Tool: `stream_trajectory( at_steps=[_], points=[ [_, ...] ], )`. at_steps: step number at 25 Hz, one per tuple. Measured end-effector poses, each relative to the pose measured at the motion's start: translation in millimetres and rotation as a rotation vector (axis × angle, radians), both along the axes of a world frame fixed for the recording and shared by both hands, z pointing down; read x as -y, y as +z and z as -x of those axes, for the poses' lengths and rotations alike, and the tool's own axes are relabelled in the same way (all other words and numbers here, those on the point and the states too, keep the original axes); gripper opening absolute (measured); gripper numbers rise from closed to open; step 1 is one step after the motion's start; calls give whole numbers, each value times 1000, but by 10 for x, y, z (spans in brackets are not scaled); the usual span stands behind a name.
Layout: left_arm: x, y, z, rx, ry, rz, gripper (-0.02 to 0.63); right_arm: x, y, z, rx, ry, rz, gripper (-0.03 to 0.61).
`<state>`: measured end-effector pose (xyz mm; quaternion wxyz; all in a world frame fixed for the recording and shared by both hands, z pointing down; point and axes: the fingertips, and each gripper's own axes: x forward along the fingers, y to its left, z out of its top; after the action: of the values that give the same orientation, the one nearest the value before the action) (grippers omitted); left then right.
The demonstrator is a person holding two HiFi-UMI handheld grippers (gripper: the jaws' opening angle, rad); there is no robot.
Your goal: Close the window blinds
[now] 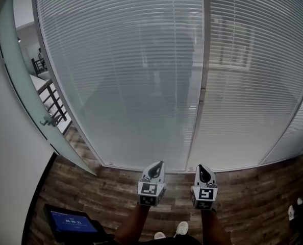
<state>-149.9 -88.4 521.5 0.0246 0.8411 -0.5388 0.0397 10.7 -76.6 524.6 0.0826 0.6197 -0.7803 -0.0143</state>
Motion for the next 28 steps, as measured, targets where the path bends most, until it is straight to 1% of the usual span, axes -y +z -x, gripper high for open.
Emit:
stream_trajectory(
  at_steps=[2, 4, 6, 8, 12, 16, 19, 23, 25, 28],
  points=[
    [-65, 0, 46, 7, 0, 4, -6, -66, -46, 28, 61, 31, 35, 3],
    [-95, 29, 76, 19, 4, 11, -6, -71, -32, 45, 97, 39, 34, 3],
    [-117, 47, 52, 25, 15, 8, -6, -79, -39, 66, 82, 19, 3, 5],
    [-146, -9, 3, 10, 5, -2, -6, -125, -80, 35, 60, 15, -14, 5],
    [-170, -4, -30, 15, 5, 15, -6, -218, -188, 26, 45, 25, 6, 3],
    [-152, -133, -104, -12, -24, -4, -6, -230, -240, -78, 9, 13, -5, 5],
    [-182, -160, -170, -14, -26, -13, -6, -240, -250, -147, -13, 7, -18, 3],
    [-210, -150, -186, -16, -48, -4, -6, -227, -318, -156, -5, -4, -37, 3],
    [-249, -152, -182, -14, -57, -7, -6, -246, -276, -155, -9, -18, -40, 3],
    [-290, -132, -165, -6, -64, -4, -6, -236, -180, -146, -16, -52, -69, 3]
  ],
)
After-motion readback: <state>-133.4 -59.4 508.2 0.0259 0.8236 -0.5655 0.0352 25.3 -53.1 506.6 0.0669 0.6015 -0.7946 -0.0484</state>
